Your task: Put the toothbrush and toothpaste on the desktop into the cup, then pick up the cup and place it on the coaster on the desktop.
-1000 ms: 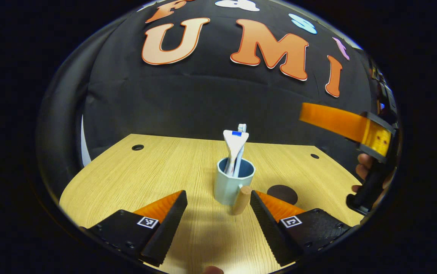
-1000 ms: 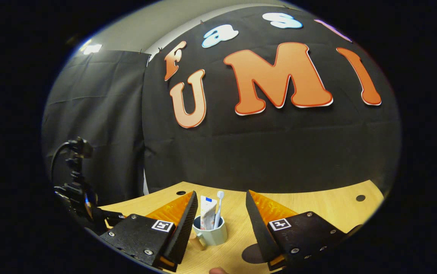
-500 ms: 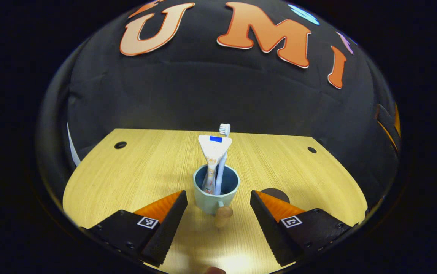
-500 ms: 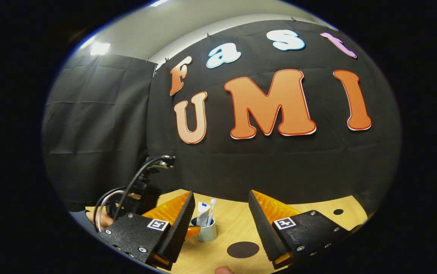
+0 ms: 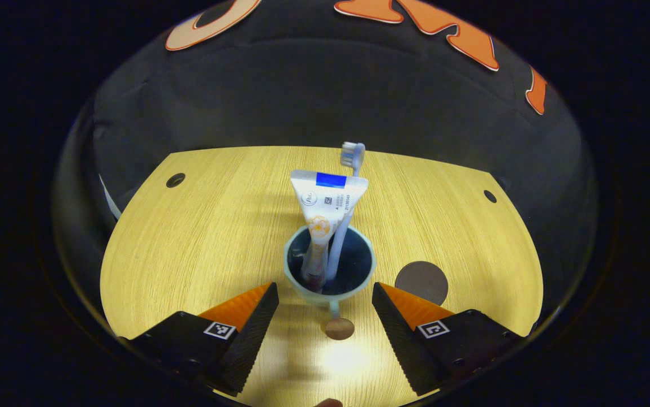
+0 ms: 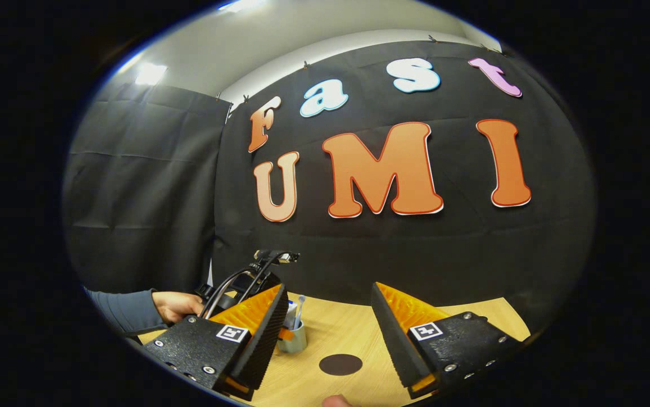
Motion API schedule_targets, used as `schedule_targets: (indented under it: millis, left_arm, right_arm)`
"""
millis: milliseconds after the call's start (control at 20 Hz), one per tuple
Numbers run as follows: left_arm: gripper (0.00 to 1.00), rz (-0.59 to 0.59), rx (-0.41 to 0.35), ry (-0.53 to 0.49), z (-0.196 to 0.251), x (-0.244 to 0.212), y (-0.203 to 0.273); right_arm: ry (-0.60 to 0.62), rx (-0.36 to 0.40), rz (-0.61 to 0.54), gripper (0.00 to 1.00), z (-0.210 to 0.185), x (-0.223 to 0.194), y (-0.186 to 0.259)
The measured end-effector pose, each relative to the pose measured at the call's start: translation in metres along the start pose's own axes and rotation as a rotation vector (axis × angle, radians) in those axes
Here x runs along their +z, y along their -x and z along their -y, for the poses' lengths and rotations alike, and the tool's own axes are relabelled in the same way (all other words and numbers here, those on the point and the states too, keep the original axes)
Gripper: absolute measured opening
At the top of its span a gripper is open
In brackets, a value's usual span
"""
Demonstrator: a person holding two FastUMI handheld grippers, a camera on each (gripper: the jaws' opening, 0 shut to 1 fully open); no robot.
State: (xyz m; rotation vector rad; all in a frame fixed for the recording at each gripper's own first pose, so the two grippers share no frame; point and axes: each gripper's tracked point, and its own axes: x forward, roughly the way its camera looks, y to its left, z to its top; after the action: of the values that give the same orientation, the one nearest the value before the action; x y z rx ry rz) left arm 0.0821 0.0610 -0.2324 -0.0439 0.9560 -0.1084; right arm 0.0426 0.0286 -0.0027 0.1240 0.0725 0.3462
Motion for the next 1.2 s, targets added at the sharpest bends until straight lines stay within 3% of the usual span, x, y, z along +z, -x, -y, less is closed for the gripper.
schedule_targets:
  millis: [150, 300, 550, 650, 900, 1200]
  left_arm:
    - [0.97, -0.055, 0.026, -0.017, 0.003, -0.004, -0.007]
    - [0.79, -0.113, 0.053, -0.009, 0.002, -0.018, -0.019]
    - [0.57, -0.157, 0.063, 0.020, 0.006, -0.031, -0.021]
    - [0.27, -0.151, 0.063, 0.038, 0.008, -0.033, -0.022]
    - [0.24, -0.133, 0.065, 0.053, 0.016, -0.026, -0.020]
    - [0.24, -0.098, 0.041, 0.038, 0.048, 0.019, -0.003]
  right_arm:
    - [-0.029, -0.008, -0.007, 0.89, 0.009, -0.005, 0.007]
    - [-0.042, -0.023, -0.011, 0.89, 0.017, -0.013, 0.020]
    - [-0.079, -0.028, -0.009, 0.89, 0.023, -0.020, 0.026]
    - [-0.085, -0.030, -0.016, 0.89, 0.023, -0.023, 0.028]
    - [-0.082, -0.035, -0.024, 0.89, 0.022, -0.027, 0.033]
    - [-0.088, -0.062, -0.026, 0.89, 0.031, -0.029, 0.040]
